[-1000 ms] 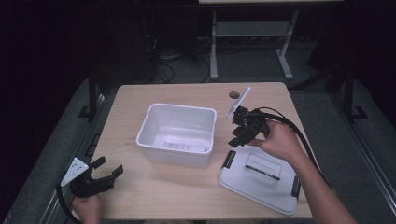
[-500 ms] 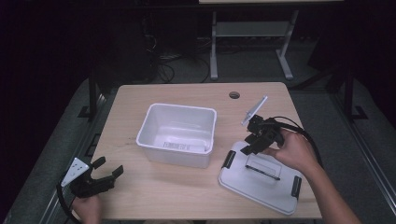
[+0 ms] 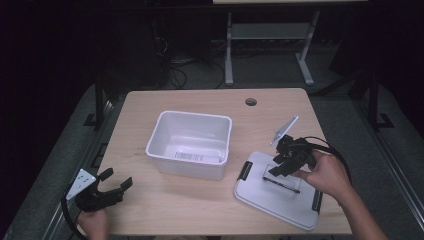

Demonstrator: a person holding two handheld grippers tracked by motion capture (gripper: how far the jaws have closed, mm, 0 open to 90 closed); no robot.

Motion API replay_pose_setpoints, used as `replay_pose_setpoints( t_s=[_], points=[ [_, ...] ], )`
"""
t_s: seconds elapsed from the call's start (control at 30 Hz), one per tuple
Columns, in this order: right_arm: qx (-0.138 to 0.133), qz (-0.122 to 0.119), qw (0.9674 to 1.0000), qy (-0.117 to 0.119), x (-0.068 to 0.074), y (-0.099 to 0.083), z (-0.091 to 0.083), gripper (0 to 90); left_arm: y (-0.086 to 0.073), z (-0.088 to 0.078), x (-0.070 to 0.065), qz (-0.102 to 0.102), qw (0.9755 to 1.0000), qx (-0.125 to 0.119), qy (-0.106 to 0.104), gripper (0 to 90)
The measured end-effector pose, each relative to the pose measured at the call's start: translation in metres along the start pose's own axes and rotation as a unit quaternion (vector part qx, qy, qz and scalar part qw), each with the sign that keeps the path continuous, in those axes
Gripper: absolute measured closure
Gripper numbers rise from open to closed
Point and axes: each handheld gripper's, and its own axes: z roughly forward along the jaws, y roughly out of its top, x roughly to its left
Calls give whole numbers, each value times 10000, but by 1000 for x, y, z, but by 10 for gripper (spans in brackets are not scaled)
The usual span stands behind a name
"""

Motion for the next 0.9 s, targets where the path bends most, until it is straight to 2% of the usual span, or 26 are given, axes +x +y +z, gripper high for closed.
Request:
replay_pose_setpoints(
  t_s=[0.67,0.9],
  points=[
    [59,79,9999,97,8,-24,17,508,0,0,0,-4,10000,-2,4,132],
    [18,106,9999,47,9,-35,21,529,0,0,0,-4,10000,7,11,132]
  ],
)
